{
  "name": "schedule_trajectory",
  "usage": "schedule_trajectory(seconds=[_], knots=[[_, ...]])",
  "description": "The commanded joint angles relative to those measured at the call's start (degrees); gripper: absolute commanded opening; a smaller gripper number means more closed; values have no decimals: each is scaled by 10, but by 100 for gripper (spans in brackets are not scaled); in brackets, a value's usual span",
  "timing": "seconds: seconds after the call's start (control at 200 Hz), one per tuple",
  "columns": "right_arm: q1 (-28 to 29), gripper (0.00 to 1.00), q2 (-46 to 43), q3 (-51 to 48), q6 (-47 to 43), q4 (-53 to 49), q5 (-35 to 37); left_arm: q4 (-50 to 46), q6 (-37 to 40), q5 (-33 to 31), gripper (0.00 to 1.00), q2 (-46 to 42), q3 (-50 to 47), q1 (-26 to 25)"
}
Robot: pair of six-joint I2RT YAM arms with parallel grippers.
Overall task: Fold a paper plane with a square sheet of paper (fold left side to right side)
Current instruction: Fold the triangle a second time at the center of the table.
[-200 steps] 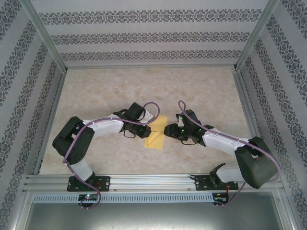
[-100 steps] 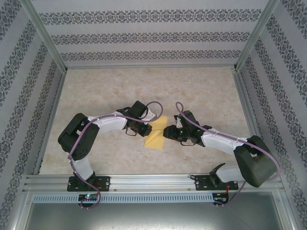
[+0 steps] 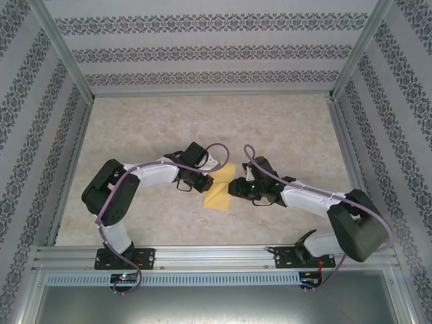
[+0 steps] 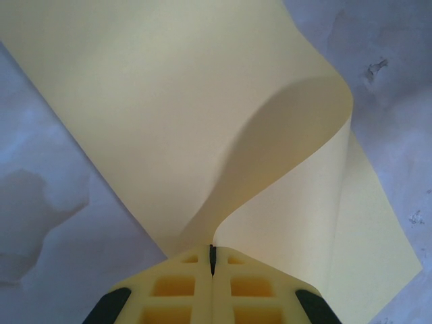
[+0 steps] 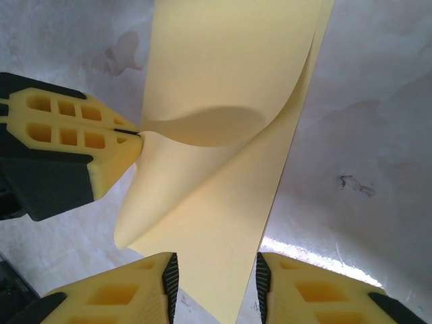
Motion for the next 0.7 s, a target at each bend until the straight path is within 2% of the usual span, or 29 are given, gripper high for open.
schedule_trajectory(seconds=[0.0,0.065,0.175,0.694], knots=[[8,33,10,12,13,20,9,-9,18,-1,0,13,15,9],[9,28,15,9,22,34,5,-10,18,-2,0,15,14,9],[11,24,24,7,35,54,-1,-10,19,-5,0,16,14,9],[14,23,32,7,39,60,1,-8,21,-13,0,13,16,9]])
